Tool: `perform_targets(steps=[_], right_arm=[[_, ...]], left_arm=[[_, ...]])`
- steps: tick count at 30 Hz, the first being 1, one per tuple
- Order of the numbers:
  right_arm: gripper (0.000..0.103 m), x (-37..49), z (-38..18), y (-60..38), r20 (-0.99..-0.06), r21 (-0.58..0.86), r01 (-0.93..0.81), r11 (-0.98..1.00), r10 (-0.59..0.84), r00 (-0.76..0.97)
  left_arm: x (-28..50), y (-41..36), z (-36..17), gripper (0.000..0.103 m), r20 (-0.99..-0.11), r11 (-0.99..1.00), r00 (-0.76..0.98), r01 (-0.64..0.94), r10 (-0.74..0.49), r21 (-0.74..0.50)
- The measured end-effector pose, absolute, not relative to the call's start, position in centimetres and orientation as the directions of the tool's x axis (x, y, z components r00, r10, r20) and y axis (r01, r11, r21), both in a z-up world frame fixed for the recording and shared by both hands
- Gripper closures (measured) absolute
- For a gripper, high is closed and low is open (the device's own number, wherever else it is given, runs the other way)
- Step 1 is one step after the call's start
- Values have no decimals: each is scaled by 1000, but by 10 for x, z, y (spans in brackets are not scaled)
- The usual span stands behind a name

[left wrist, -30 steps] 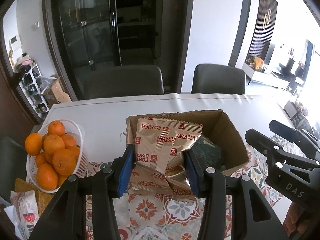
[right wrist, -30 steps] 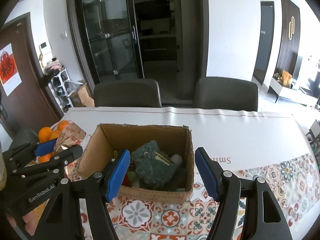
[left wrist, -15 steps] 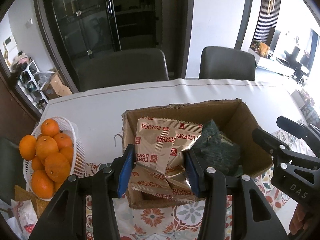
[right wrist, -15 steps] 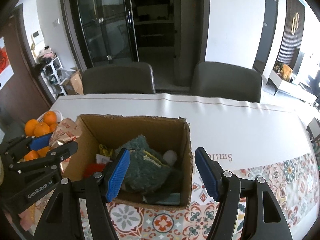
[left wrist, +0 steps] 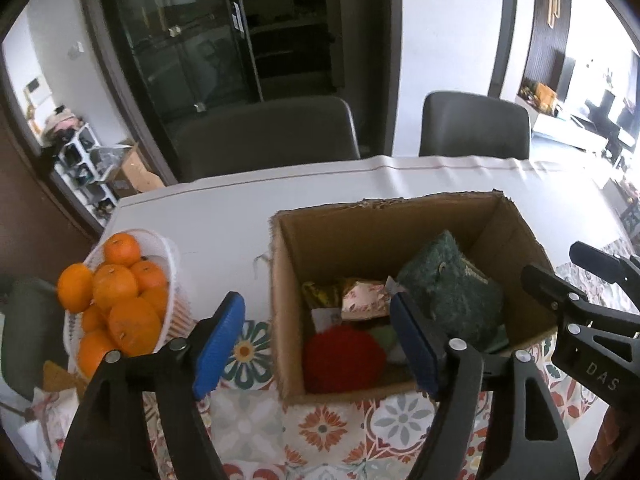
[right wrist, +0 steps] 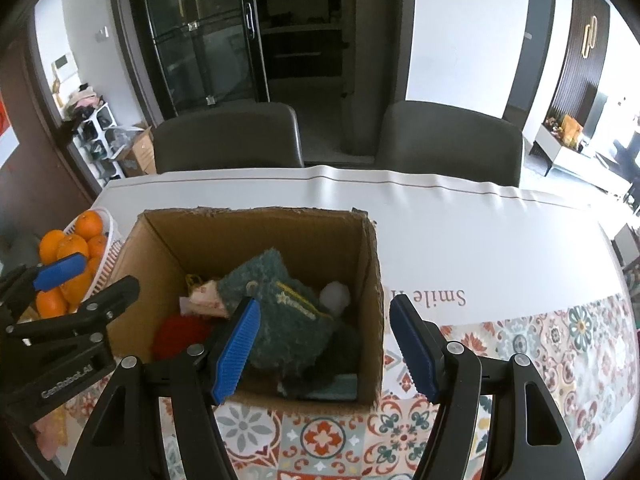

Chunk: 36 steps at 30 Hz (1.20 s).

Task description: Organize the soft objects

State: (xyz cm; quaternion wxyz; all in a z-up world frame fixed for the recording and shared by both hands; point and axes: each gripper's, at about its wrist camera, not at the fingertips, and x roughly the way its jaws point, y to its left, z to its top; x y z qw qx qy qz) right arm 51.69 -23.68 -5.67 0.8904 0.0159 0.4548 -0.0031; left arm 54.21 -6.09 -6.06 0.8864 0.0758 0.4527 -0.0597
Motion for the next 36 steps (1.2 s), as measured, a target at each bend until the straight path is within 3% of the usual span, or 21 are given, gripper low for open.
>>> perform_targets(steps=[6,8,14,36], right_arm=[[33,472,-34,-229,-766,25,38,999,-5,643],[20,455,-23,-225,-742,27,49,998,-12,670],[14,393,7,-212,-665,28,75,997,-38,746],[10,217,34,-175,-578,12,91,996,-67,813]], left_arm=[[494,-44,-36,12,-760,990,649,122,-24,73],[480,-38,-25,8,-744,992,667,114,-31,61],[418,-20,6,1,-679,993,734,102,-34,61],[236,15,37,0,-572,991,818,118,-60,65]])
